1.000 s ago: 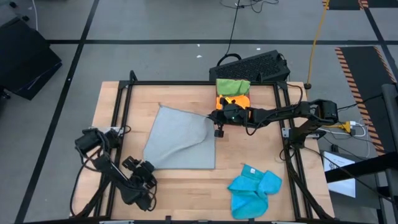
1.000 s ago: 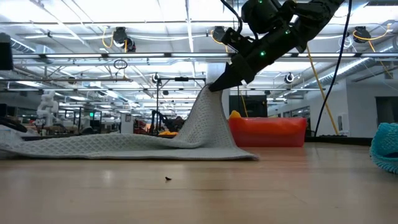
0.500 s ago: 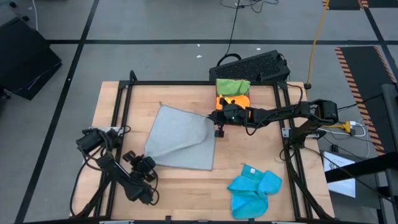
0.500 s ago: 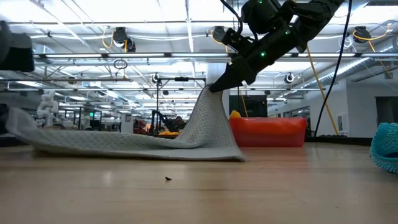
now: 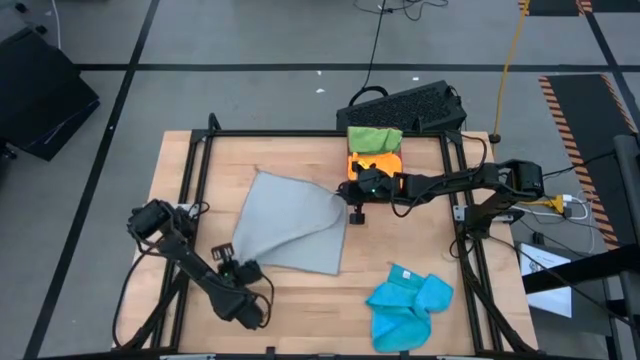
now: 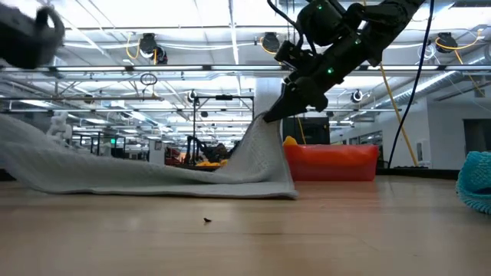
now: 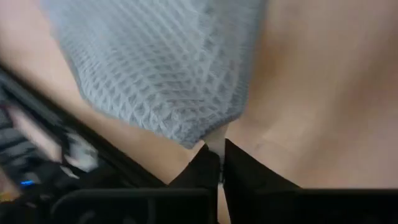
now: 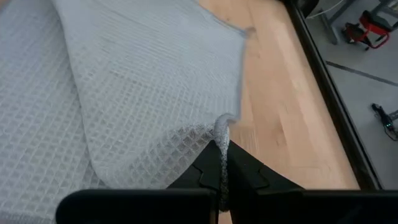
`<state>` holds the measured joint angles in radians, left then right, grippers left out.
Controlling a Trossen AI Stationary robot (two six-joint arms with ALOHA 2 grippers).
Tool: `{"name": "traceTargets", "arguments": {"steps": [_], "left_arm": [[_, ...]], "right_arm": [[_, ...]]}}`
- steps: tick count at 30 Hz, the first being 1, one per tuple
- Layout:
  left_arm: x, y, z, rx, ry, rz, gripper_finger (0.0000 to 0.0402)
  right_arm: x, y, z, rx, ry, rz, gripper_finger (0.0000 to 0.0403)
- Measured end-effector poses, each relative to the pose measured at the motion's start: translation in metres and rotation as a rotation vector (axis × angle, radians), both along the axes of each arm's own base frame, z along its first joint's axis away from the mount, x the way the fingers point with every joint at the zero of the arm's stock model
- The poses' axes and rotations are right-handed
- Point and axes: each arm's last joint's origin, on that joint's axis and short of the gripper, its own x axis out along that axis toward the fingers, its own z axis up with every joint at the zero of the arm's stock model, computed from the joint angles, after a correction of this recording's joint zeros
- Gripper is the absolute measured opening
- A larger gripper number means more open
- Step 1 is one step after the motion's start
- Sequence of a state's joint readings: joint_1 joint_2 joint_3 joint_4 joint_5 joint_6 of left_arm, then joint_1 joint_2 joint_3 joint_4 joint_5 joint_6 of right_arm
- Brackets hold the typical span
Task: Fold microfiber towels
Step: Fold the gray microfiber cloth
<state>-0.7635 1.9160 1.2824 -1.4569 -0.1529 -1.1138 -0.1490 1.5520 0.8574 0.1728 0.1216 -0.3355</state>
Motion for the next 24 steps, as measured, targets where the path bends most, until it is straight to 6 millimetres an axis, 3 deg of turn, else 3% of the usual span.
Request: {"name": "traceTargets", "arguments": {"steps": [6, 12, 17, 24], "left_arm": [[0.010, -0.017, 0.036, -0.090, -0.025, 0.041, 0.0063], [0.014, -0.026, 0.055, -0.105, -0.116, 0.142, 0.0154], [0.009, -0.034, 0.058, -0.096, -0.157, 0.155, 0.0212], [-0.006, -0.042, 0.051, 0.073, -0.392, 0.151, 0.0222]], "right_arm": [[0.000, 0.000, 0.000, -0.016, 0.003, 0.013, 0.0004], [0.000, 0.000, 0.000, -0.033, 0.008, 0.025, 0.0004], [0.000, 0.000, 0.000, -0.041, 0.011, 0.029, 0.0004], [0.001, 0.000, 0.001, -0.037, -0.006, 0.042, 0.0004]]}}
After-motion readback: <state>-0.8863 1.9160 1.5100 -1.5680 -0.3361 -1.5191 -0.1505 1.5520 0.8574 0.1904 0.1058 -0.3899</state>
